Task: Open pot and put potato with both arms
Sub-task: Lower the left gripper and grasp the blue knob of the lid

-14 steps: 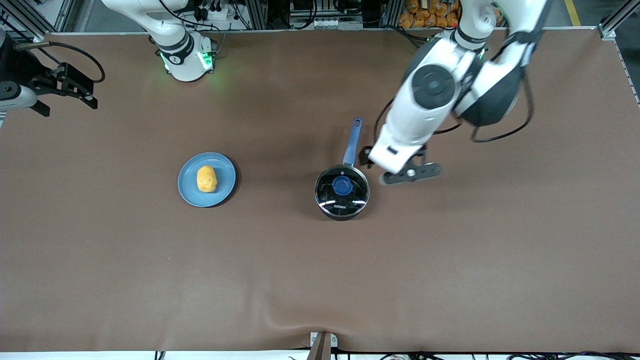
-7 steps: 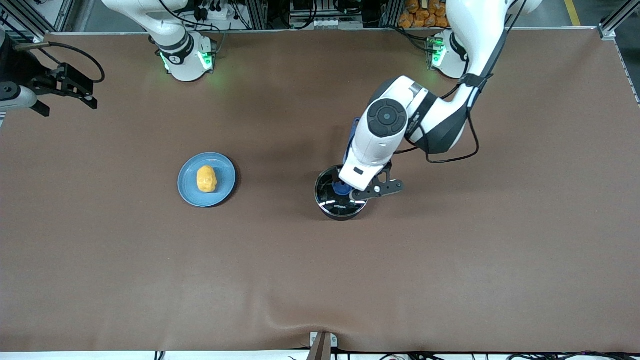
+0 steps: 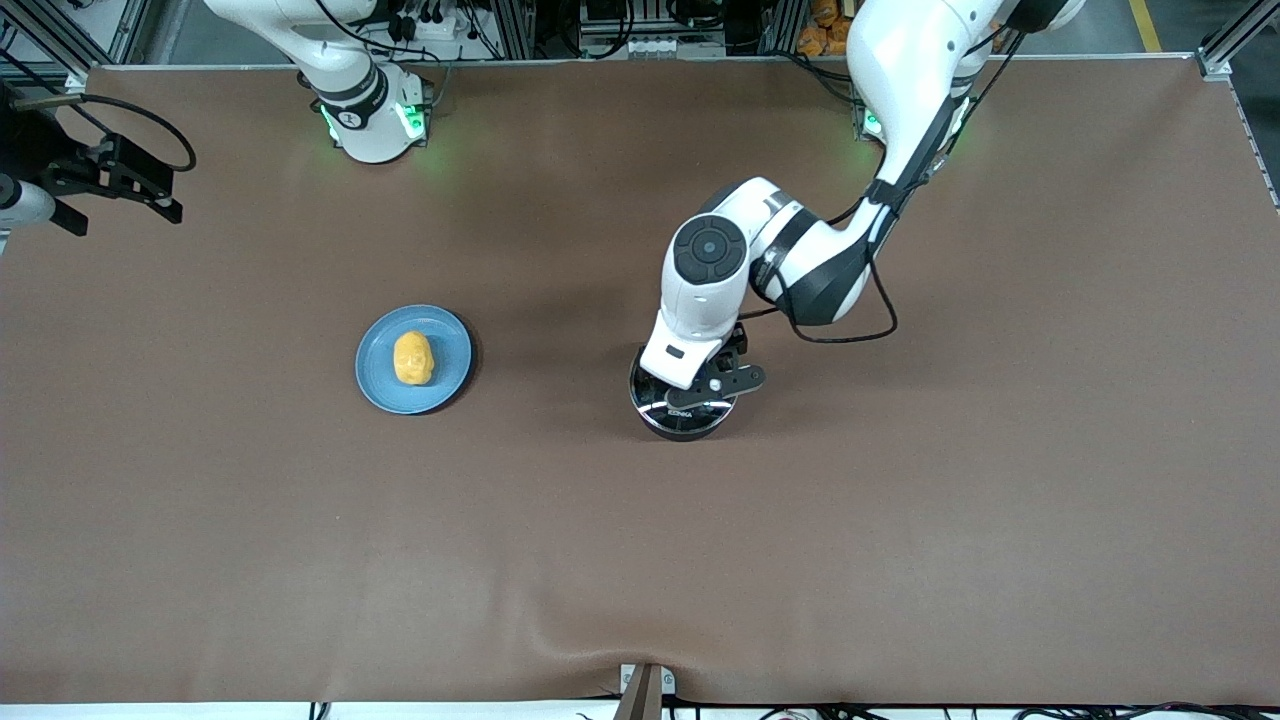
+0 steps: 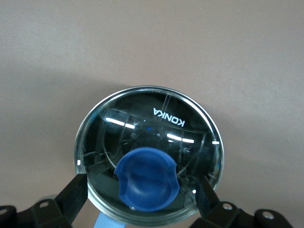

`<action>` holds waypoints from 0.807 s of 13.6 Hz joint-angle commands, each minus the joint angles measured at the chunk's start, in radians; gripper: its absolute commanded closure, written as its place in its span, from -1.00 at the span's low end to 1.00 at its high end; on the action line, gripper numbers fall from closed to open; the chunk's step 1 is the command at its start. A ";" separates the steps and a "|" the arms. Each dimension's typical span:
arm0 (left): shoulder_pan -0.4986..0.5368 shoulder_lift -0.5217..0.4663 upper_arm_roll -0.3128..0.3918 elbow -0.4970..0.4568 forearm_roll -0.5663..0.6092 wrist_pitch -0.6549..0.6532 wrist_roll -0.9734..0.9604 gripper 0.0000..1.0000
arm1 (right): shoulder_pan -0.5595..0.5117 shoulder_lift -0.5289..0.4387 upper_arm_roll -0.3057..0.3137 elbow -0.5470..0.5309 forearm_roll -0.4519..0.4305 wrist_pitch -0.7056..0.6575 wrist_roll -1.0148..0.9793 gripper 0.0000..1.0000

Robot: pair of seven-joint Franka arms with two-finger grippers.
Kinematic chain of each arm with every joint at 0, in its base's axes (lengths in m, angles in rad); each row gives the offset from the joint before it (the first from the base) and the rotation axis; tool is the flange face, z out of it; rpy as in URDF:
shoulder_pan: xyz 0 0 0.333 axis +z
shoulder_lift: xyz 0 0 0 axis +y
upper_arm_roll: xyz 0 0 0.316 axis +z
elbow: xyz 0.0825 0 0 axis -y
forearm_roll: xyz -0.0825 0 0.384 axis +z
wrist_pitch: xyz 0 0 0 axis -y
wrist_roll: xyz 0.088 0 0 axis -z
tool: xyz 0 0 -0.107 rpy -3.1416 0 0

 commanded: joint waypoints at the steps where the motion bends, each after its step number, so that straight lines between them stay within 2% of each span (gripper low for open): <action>1: -0.018 0.027 0.011 0.034 0.045 0.004 -0.031 -1.00 | -0.020 -0.006 0.015 -0.001 0.006 -0.003 0.008 -1.00; 11: -0.018 0.057 0.011 0.034 0.052 0.019 -0.039 -1.00 | -0.023 0.001 0.015 0.002 0.006 0.005 0.000 -1.00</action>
